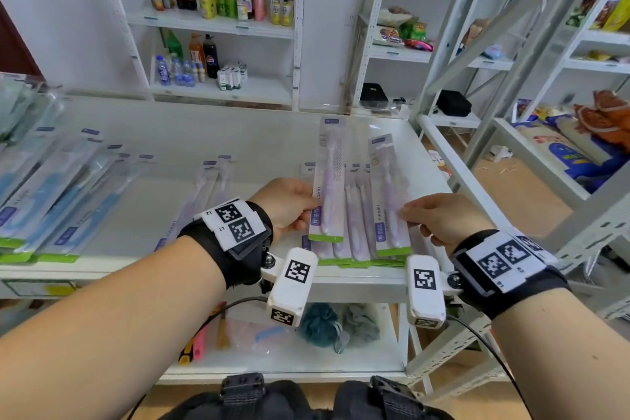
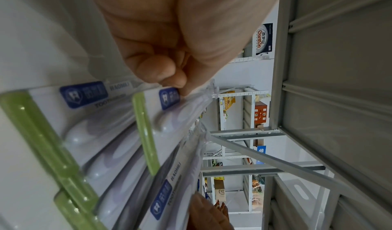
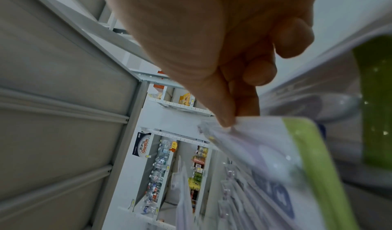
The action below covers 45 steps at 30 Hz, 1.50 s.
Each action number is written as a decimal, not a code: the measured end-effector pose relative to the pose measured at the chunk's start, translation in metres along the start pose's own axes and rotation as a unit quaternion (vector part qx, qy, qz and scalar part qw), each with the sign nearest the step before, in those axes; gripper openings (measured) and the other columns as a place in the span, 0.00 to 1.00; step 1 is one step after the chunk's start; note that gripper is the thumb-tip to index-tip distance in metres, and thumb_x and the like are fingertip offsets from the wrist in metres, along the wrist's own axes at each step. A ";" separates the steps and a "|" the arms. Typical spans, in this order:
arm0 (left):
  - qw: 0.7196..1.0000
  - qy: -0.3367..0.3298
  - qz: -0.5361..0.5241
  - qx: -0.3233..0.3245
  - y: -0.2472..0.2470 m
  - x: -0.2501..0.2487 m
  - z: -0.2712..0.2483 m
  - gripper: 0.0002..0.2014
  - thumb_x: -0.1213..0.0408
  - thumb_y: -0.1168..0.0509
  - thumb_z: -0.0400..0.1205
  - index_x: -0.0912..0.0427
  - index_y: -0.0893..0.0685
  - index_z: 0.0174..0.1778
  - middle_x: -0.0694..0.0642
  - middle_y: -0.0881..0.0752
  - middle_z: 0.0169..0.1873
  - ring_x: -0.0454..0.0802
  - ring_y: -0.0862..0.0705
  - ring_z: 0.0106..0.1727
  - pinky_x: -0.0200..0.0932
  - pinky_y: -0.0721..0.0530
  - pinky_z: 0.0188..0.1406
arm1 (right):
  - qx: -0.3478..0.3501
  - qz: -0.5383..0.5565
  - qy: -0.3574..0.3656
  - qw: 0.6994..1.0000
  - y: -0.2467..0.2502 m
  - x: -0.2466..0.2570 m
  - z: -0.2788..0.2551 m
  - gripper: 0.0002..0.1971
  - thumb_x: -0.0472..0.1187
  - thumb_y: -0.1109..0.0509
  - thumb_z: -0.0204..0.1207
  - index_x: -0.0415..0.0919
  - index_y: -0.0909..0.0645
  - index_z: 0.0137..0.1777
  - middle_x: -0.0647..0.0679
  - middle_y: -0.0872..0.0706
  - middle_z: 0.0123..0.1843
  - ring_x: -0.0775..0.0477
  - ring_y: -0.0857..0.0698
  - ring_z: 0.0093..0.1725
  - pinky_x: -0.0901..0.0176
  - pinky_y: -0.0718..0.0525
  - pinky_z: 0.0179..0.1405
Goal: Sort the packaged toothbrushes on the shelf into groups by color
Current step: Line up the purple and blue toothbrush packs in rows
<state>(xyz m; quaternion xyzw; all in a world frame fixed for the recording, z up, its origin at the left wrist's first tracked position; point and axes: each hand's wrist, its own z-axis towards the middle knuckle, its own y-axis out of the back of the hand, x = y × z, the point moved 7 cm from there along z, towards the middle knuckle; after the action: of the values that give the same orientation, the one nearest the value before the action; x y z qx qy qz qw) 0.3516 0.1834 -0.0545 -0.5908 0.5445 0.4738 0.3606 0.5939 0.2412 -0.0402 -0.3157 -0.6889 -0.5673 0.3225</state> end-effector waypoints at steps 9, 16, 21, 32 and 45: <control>0.997 -0.001 0.071 0.019 -0.020 0.003 0.004 0.07 0.75 0.39 0.81 0.68 0.17 0.50 0.56 0.23 0.24 0.41 0.26 0.17 0.31 0.24 0.17 | -0.002 -0.084 0.014 0.996 -0.003 0.011 -0.005 0.06 0.44 0.24 0.71 0.48 0.14 0.33 0.54 0.13 0.34 0.59 0.20 0.30 0.71 0.26 0.24; 0.995 0.001 0.090 0.047 -0.035 0.002 0.005 0.08 0.76 0.39 0.81 0.65 0.15 0.47 0.56 0.21 0.24 0.42 0.24 0.19 0.31 0.22 0.18 | -0.009 -0.100 0.014 0.995 -0.004 0.010 -0.005 0.07 0.44 0.24 0.70 0.45 0.13 0.32 0.51 0.11 0.36 0.56 0.18 0.32 0.68 0.22 0.30; 0.992 0.000 0.108 0.060 -0.045 0.003 0.006 0.10 0.76 0.40 0.80 0.62 0.17 0.52 0.59 0.20 0.29 0.46 0.24 0.24 0.34 0.21 0.21 | -0.030 -0.070 0.019 0.997 -0.008 0.007 -0.006 0.05 0.38 0.24 0.68 0.37 0.12 0.33 0.43 0.11 0.31 0.54 0.18 0.24 0.66 0.19 0.25; 0.993 0.000 0.114 0.045 -0.050 0.008 0.007 0.11 0.73 0.37 0.80 0.51 0.23 0.52 0.55 0.19 0.23 0.43 0.24 0.16 0.35 0.22 0.19 | -0.065 -0.070 0.033 0.995 -0.011 0.002 -0.007 0.05 0.37 0.27 0.68 0.39 0.13 0.32 0.49 0.15 0.22 0.51 0.18 0.22 0.59 0.14 0.28; 0.992 0.011 0.116 0.054 -0.056 0.008 0.008 0.14 0.73 0.38 0.81 0.51 0.26 0.56 0.57 0.19 0.25 0.44 0.23 0.17 0.37 0.18 0.23 | -0.090 -0.031 0.030 0.995 -0.005 -0.014 -0.009 0.17 0.44 0.27 0.72 0.46 0.17 0.62 0.46 0.14 0.58 0.47 0.15 0.52 0.53 0.15 0.53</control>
<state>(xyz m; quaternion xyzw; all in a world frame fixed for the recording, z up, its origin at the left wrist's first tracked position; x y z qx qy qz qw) 0.4053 0.1972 -0.0693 -0.5084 0.6381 0.4757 0.3288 0.5988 0.2301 -0.0526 -0.3044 -0.6347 -0.6459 0.2955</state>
